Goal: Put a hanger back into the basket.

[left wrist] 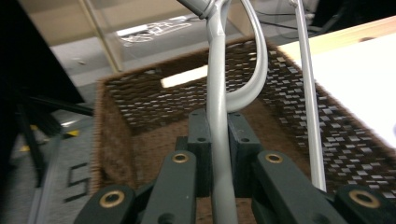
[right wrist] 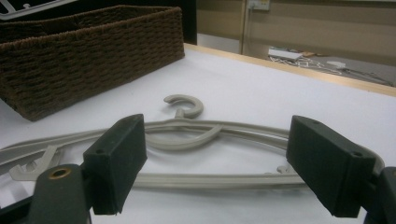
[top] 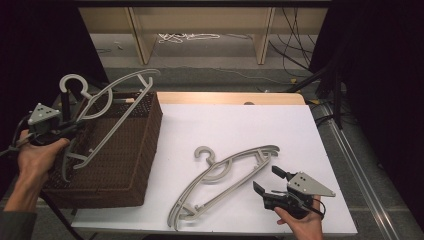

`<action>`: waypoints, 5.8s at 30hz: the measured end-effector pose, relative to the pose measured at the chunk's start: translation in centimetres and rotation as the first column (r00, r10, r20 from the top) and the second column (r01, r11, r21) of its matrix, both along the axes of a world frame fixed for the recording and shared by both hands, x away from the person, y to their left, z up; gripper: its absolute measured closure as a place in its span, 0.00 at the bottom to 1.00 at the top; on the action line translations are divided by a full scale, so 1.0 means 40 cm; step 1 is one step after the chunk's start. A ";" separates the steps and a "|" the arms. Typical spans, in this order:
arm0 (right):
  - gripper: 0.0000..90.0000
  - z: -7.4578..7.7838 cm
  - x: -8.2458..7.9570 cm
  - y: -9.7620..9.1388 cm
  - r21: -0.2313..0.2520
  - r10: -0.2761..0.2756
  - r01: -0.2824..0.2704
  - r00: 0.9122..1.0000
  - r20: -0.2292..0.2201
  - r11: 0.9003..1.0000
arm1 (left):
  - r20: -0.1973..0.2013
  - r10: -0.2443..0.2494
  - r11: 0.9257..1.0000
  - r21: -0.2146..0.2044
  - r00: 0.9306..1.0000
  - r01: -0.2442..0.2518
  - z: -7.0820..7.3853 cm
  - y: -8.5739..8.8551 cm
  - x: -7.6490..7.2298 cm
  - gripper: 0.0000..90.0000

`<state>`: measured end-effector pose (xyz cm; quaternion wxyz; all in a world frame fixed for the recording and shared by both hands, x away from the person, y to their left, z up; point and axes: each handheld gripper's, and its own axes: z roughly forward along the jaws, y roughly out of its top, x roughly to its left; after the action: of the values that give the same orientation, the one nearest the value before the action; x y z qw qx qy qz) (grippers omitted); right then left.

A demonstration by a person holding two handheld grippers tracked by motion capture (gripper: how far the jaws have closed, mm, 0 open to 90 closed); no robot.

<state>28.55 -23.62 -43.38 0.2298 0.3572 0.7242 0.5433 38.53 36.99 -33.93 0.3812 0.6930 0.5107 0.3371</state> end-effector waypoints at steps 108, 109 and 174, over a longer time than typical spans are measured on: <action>0.19 0.008 0.001 -0.005 0.014 -0.014 0.013 0.999 0.049 1.000 | 0.181 -0.391 0.882 -0.205 0.902 0.424 -0.116 -0.506 -0.184 0.19; 0.19 0.010 0.000 -0.005 0.014 -0.007 0.006 0.999 0.049 1.000 | 0.176 -0.409 0.874 -0.205 0.895 0.440 -0.125 -0.513 -0.186 0.19; 0.19 0.005 0.000 0.001 0.008 -0.007 0.007 1.000 0.012 1.000 | -0.300 -0.517 0.820 0.096 0.801 0.565 -0.312 -0.722 -0.083 0.29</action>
<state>28.55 -23.60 -43.19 0.2347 0.3573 0.7193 0.5476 35.20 8.12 -46.41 0.3267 0.8798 0.3035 0.1646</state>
